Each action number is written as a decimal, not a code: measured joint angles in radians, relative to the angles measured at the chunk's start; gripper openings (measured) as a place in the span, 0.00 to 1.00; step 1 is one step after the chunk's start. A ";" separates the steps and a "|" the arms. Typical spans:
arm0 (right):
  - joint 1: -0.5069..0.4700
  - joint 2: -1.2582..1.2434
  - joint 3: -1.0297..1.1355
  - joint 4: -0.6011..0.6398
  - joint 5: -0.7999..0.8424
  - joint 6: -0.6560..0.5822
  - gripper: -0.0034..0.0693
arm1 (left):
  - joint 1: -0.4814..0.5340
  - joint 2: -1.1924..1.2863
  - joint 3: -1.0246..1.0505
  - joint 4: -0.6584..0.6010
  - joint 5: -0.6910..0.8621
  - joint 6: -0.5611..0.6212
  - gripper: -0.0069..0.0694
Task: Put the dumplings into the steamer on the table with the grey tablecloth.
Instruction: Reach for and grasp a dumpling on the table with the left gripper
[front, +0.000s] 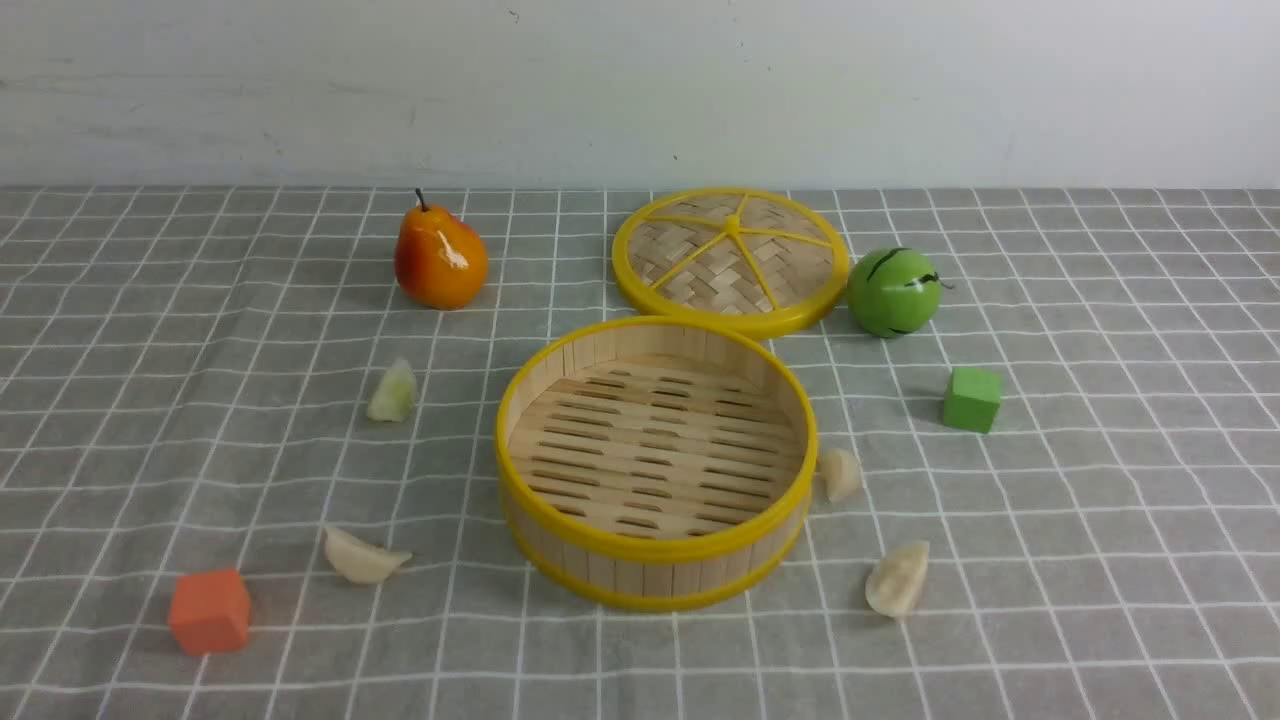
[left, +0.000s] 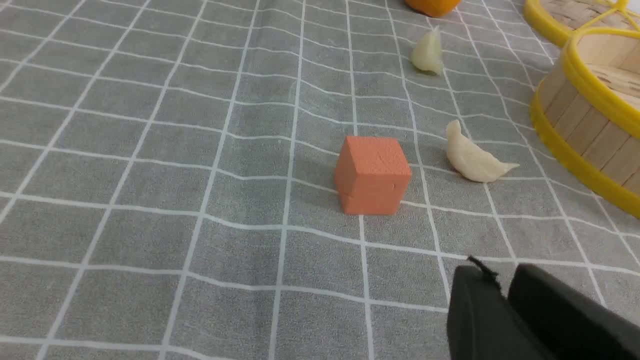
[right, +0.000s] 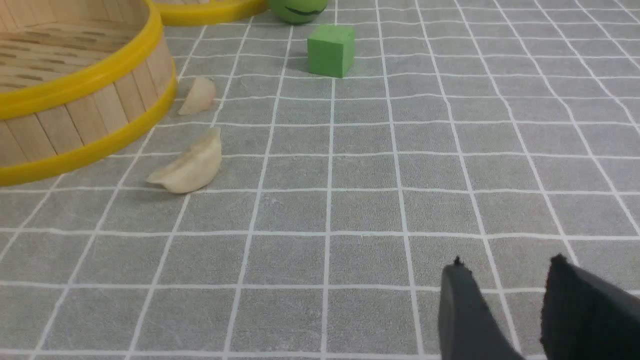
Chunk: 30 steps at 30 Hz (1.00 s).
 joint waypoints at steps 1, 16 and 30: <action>0.000 0.000 0.000 0.000 0.000 0.000 0.38 | 0.000 0.000 0.000 0.000 0.000 0.000 0.22; 0.000 0.000 0.000 0.000 0.000 0.000 0.38 | 0.000 0.000 0.000 0.042 -0.001 0.015 0.24; 0.000 0.000 0.000 -0.003 0.000 0.000 0.38 | 0.000 0.000 0.000 0.040 -0.016 0.016 0.24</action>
